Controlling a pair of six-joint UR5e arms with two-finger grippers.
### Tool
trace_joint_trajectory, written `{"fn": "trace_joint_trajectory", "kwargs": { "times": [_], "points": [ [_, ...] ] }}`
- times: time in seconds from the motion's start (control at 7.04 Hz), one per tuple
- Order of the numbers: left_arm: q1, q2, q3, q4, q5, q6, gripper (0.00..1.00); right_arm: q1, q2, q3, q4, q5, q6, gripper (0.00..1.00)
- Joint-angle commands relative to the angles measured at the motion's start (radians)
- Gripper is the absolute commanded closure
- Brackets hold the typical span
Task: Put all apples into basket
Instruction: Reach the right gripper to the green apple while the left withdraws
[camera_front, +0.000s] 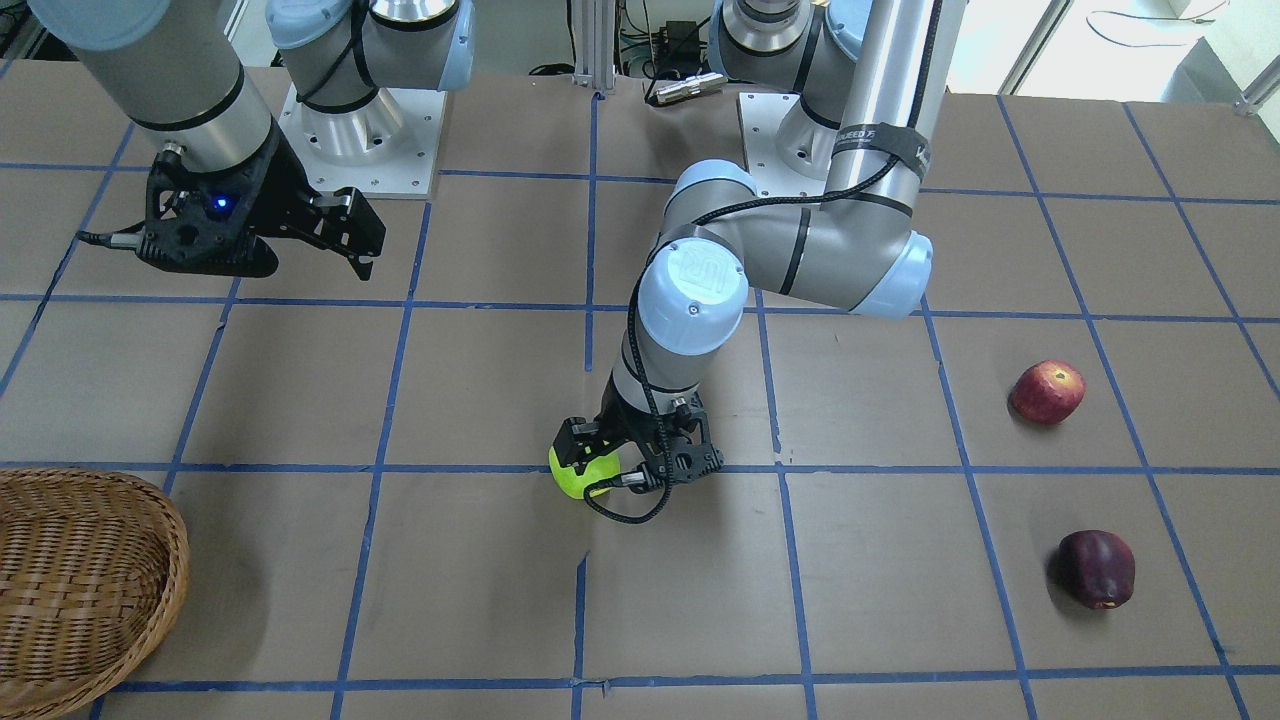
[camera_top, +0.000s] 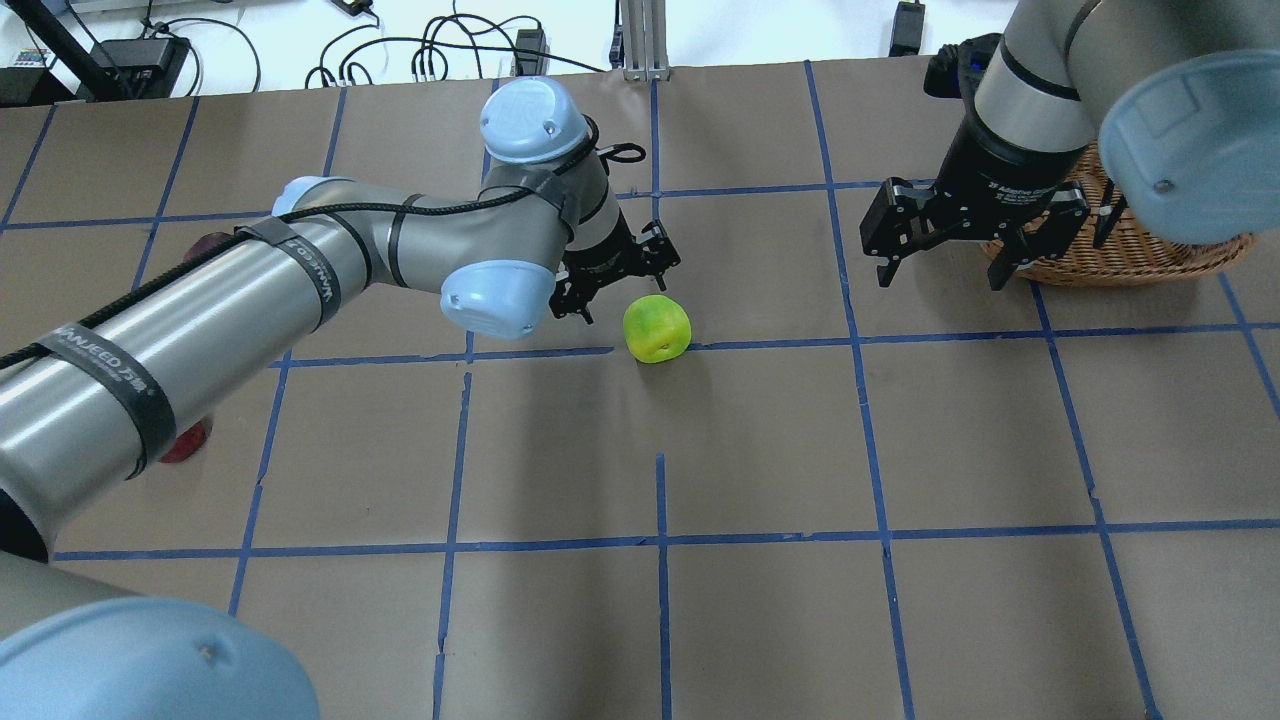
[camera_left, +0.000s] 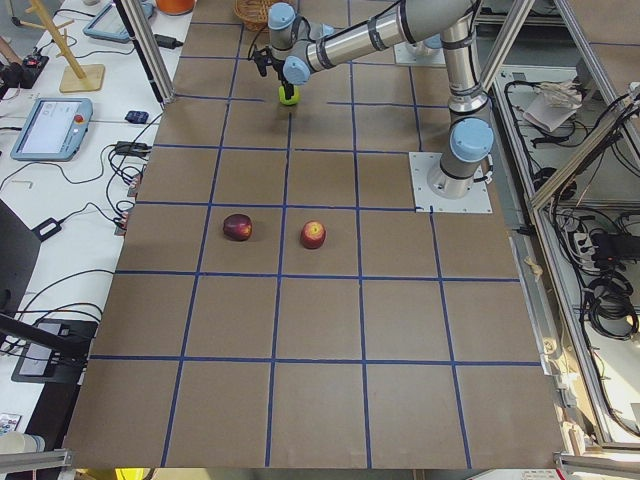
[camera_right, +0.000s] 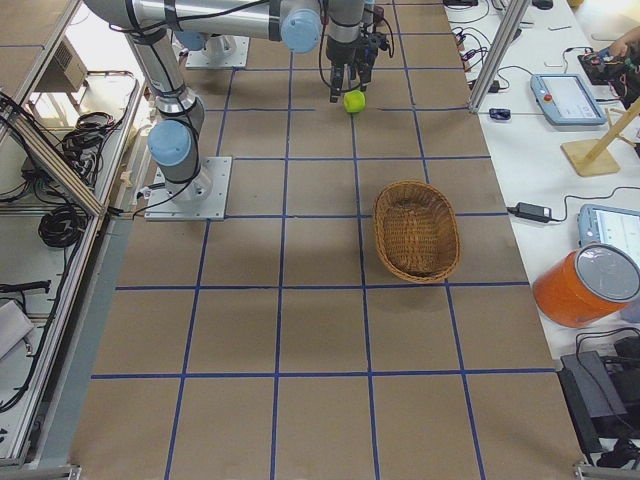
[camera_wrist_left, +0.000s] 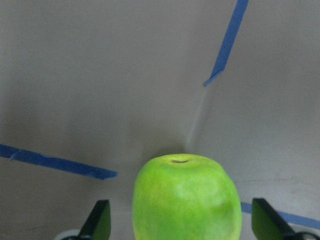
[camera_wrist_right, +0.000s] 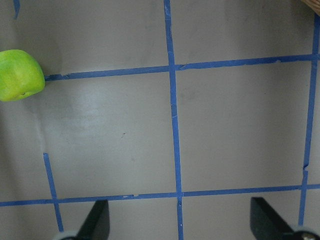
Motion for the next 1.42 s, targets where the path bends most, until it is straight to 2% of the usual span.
{"fn": "trace_joint_trajectory", "kwargs": {
  "times": [0.0,0.14,0.57,0.71,0.99,1.28],
  "points": [
    [0.129,0.068,0.152,-0.337,0.088,0.263,0.0,0.018,0.039,0.004,-0.046,0.01,-0.004,0.0],
    [0.186,0.098,0.166,-0.373,0.178,0.427,0.0,0.078,0.073,0.002,-0.086,0.01,-0.002,0.0],
    [0.417,0.162,0.151,-0.396,0.24,0.854,0.0,0.28,0.243,0.002,-0.355,0.013,-0.022,0.0],
    [0.486,0.177,0.119,-0.398,0.262,0.902,0.02,0.326,0.306,0.002,-0.438,0.013,-0.025,0.0],
    [0.63,0.214,0.029,-0.372,0.279,1.124,0.0,0.35,0.413,-0.011,-0.559,0.016,-0.024,0.0],
    [0.808,0.217,-0.072,-0.305,0.273,1.291,0.0,0.35,0.444,-0.014,-0.598,0.062,-0.031,0.0]
  ]
}}
